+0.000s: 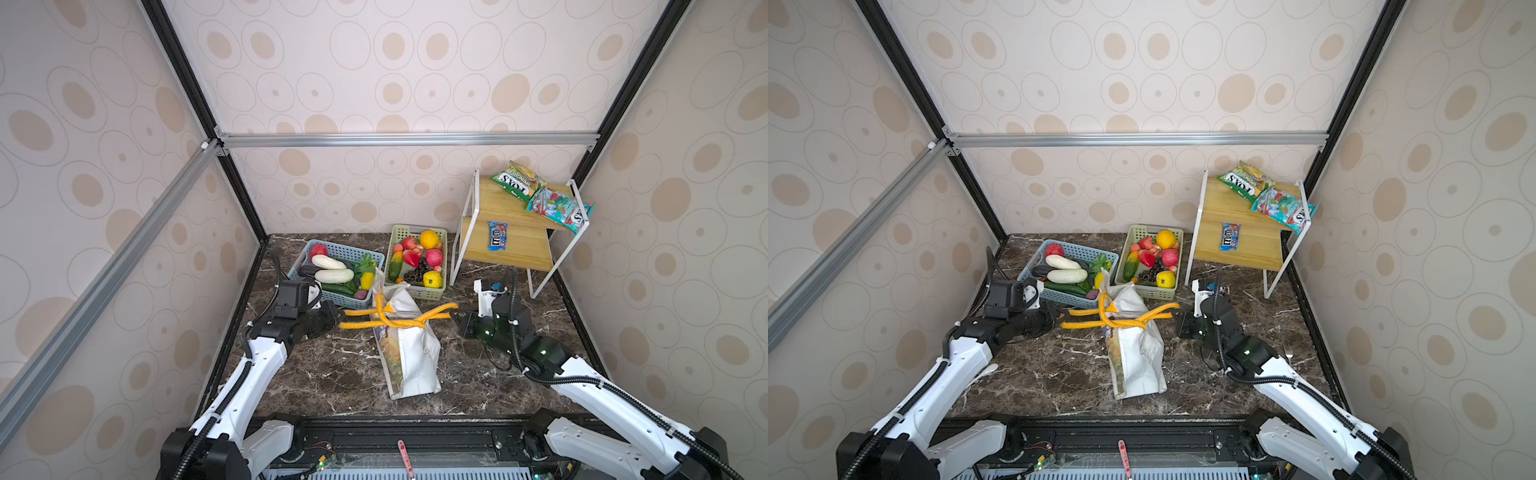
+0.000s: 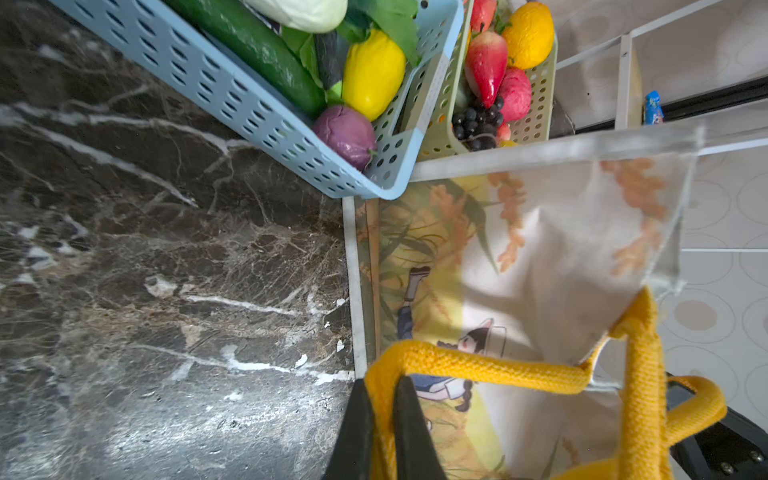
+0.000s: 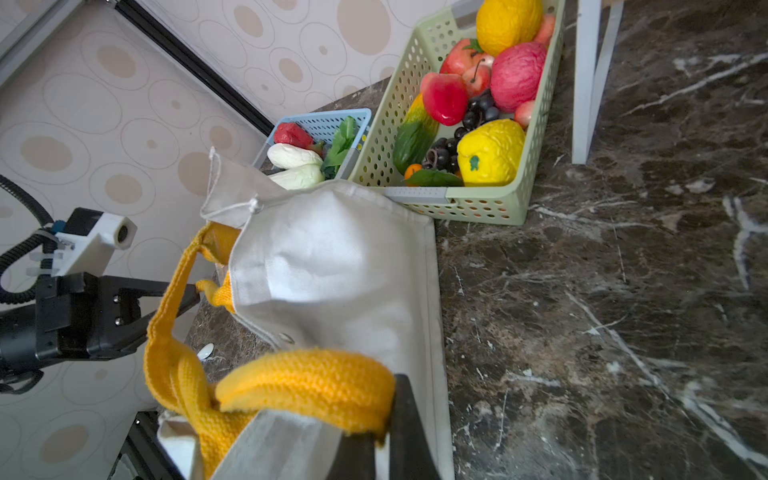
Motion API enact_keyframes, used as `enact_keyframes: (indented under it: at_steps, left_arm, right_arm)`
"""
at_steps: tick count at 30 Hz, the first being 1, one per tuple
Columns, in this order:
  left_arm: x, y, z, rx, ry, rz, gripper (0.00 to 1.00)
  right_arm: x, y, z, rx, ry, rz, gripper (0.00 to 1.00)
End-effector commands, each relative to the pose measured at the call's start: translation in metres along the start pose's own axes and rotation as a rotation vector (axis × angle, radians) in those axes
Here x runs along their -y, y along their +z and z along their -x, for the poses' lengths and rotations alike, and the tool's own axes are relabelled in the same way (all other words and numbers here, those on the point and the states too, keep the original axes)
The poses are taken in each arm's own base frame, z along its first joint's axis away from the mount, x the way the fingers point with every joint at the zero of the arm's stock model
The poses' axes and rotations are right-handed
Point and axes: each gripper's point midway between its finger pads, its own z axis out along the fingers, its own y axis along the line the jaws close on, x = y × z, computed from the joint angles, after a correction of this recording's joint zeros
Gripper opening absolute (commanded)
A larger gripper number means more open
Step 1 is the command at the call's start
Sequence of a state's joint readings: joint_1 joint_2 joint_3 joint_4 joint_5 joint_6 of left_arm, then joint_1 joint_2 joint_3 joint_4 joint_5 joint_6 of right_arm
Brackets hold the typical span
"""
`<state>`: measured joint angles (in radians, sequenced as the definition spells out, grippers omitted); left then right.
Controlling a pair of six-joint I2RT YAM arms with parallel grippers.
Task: Place the food into the grocery bag and tie it
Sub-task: 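Open both grippers and release the yellow handles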
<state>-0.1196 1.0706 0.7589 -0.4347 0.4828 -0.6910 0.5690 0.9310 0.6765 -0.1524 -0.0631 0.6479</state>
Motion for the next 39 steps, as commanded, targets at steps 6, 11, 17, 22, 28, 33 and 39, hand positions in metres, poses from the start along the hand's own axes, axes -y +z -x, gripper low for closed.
enact_keyframes:
  at_steps: [6,11,17,22,28,33,39]
  left_arm:
    - [-0.067,0.017,0.005,0.116,-0.034,0.185,0.0]
    - [-0.039,0.02,0.008,0.094,-0.002,0.048,0.13]
    - [0.008,0.006,0.02,0.071,0.09,-0.113,0.54]
    - [0.029,-0.016,0.051,0.121,0.169,-0.076,0.66]
    - [0.044,-0.04,0.09,0.192,0.225,0.02,0.71]
    - [0.053,-0.058,0.121,0.268,0.259,0.091,0.78]
    - [0.038,-0.066,0.147,0.336,0.269,0.241,0.99]
  right_arm:
    - [0.081,0.01,-0.048,-0.121,0.085,-0.167,0.0]
    - [0.068,0.021,-0.054,-0.171,0.061,-0.082,0.02]
    - [0.035,0.018,-0.037,-0.244,-0.011,0.008,0.15]
    - [0.013,0.004,-0.025,-0.328,-0.047,0.063,0.34]
    - [-0.002,-0.021,-0.012,-0.435,-0.03,0.154,0.54]
    - [-0.016,-0.047,0.014,-0.397,-0.043,0.267,0.59]
    - [0.02,-0.047,0.059,-0.217,-0.021,0.118,0.7]
